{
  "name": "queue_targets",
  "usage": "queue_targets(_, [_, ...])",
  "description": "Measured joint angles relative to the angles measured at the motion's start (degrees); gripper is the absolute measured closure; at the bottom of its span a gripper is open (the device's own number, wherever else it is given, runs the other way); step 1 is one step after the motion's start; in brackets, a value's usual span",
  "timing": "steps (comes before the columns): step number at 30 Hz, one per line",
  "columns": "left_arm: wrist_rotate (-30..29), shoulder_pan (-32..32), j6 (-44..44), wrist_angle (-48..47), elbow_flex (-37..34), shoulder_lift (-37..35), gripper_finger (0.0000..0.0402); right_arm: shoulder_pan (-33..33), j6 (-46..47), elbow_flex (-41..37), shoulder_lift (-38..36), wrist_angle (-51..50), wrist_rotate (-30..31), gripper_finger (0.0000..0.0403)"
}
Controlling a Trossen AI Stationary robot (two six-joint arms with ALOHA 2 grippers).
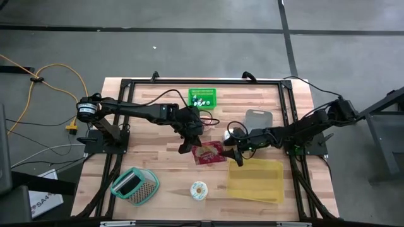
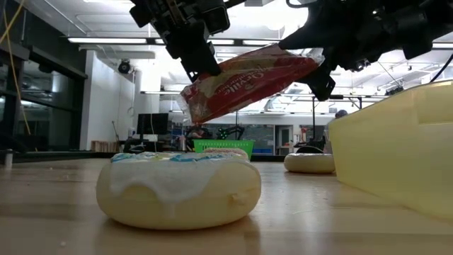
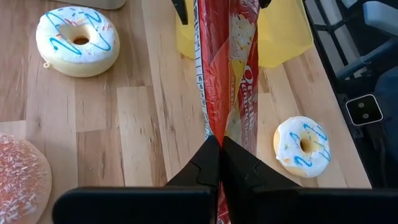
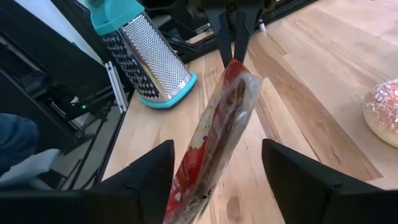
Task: Pick & Place Food Item
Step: Put the red popcorn bag into the yellow bin
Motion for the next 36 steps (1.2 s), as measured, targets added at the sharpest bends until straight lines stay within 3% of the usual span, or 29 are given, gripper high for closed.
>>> queue_targets(22, [0.0, 0.0, 0.0, -0.1, 0.0, 0.0, 0.0401, 0.0, 1.1, 0.0, 0.0, -0.2, 0.0, 0.0385])
queue_targets(31, [0.1, 0.0, -0.7, -0.1, 0.0, 0.0, 0.0399, 0.0, 1.1, 0.0, 0.0, -0.2, 0.0, 0.0394])
queue_targets(36, [0.1, 0.0, -1.0, 0.1, 0.0, 0.0, 0.0375, 0.0, 1.1, 0.0, 0.0, -0.2, 0.0, 0.0395])
